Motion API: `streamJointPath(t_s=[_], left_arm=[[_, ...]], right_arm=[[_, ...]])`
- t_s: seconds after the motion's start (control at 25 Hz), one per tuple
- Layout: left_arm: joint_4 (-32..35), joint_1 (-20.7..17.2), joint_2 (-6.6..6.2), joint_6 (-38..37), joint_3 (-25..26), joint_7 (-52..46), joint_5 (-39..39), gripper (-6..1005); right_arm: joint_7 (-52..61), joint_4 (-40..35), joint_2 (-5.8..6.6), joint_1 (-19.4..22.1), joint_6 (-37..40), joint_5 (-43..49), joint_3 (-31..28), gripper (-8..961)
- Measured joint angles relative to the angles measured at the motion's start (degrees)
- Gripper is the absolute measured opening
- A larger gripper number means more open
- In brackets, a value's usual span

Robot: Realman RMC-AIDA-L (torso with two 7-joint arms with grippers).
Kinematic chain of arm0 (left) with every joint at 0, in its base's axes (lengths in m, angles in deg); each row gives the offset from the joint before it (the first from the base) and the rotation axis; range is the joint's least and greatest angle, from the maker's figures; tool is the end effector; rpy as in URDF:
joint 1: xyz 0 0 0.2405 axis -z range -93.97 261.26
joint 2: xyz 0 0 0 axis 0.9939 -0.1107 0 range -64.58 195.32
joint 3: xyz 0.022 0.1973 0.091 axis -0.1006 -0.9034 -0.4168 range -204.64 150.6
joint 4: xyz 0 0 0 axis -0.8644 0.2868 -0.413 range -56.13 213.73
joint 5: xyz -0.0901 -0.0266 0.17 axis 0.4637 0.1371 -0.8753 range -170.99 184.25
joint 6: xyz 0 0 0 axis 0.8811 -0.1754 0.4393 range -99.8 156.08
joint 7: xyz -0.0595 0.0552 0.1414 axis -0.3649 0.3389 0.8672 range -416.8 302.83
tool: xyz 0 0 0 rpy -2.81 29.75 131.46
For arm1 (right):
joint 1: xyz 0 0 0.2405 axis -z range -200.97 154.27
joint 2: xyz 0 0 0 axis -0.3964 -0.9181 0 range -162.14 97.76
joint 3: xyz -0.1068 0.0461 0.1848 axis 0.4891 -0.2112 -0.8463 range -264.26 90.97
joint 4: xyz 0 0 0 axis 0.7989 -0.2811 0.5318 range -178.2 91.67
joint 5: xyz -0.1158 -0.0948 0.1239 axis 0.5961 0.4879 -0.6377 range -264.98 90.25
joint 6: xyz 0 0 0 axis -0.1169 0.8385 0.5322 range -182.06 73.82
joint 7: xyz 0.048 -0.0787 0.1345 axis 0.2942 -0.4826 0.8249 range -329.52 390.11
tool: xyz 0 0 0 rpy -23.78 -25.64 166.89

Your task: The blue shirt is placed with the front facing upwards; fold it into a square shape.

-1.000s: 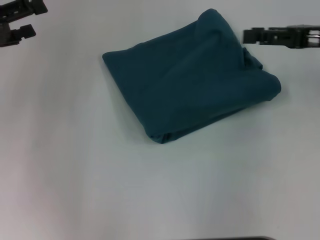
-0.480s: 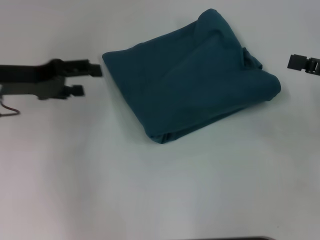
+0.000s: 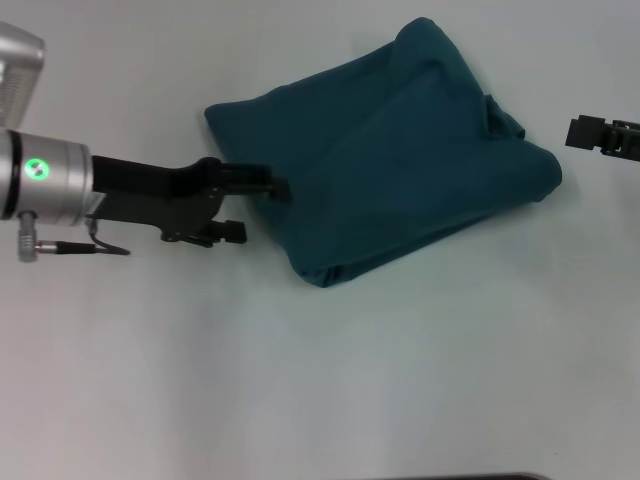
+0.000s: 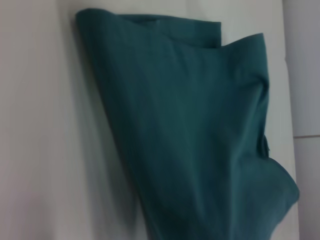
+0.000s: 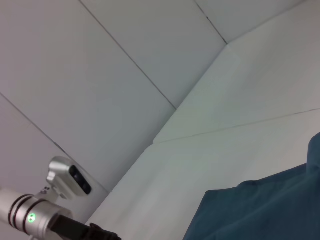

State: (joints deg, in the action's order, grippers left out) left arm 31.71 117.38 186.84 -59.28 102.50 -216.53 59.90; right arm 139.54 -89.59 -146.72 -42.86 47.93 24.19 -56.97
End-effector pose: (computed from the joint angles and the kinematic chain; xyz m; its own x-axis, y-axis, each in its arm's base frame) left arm -0.2007 0.3093 -0.0241 -0.0369 0.9874 0.1537 0.9861 0.0111 0.1659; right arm 0.2599 0.2684 0.0791 0.3932 -0.6711 -0.6285 -0.8227 -0.5621 0.0855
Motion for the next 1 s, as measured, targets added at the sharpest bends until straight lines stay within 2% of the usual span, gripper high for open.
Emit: streamJointPath(t_s=[0.28,0.52,0.72,0.96,1.0], left_arm=[[6.1,2.9,0.48,4.6,-0.3,-0.7,-0.1,949],[6.7,4.1,0.83,8.0,-3.7,-3.0,-0.1,948],[8.9,6.6,0.88,10.6,-5.1,-3.6,-0.2,948],[7.9,7.7,1.58,12.1,-7.3,-2.7,-0.2,902],[7.8,7.6,1.61,12.1,-7.3,-2.7,-0.2,867]], right_arm=[[-1.0,0.8,0.37,0.0,0.0,-0.3,-0.7,622],[-1.1,0.8,0.4,0.0,0.0,-0.3,-1.6,623],[-1.1,0.8,0.46,0.0,0.1,-0.3,-2.2,623],[-1.2,0.9,0.46,-0.1,0.4,-0.4,-3.0,620],[-1.2,1.0,0.46,-0.2,0.5,-0.4,-3.1,619]])
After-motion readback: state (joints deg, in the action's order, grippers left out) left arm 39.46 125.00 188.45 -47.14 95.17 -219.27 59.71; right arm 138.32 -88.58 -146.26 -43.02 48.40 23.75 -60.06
